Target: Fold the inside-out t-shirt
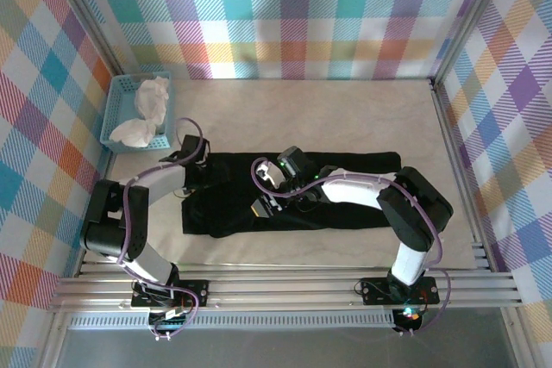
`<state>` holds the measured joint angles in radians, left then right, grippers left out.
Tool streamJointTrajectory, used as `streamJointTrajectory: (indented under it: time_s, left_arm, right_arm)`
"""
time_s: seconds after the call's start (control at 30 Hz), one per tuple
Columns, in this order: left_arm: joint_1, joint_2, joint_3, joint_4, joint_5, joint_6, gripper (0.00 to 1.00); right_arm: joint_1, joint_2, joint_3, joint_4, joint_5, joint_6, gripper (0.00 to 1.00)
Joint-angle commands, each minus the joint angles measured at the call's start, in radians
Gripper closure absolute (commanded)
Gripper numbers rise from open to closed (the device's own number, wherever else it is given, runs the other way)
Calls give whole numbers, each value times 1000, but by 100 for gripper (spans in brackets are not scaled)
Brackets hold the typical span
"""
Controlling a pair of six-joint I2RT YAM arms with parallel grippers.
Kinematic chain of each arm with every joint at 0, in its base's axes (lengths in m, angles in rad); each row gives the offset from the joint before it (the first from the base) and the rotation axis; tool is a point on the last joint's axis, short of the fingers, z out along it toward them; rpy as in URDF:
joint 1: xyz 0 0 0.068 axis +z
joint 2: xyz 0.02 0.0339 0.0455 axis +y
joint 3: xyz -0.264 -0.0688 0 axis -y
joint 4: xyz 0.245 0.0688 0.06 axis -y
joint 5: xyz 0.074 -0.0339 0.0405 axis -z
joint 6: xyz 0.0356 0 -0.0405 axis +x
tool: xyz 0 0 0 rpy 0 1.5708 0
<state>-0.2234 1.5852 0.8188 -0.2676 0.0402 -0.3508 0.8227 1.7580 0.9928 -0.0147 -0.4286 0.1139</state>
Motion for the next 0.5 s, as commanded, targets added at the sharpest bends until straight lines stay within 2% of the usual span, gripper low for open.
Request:
streamJointTrajectory:
  time_s: [0.0,0.1,0.3,0.37,0.47]
  left_arm:
    - [-83,-7,-53,30,194,-24,6]
    - [-94,8,-68,50,210,-26,16]
    - [-105,25,-86,124,257,-30,54]
    - [-105,26,-85,141,285,-24,70]
    - [-105,14,-71,121,247,-16,97]
  right_arm:
    - [-8,-21,4,25,-19,9,25]
    - [-9,-16,5,29,-15,13,25]
    - [-16,-37,6,2,11,2,26]
    - [-19,-44,2,-2,21,3,26]
    - [-23,-50,0,-12,34,3,26]
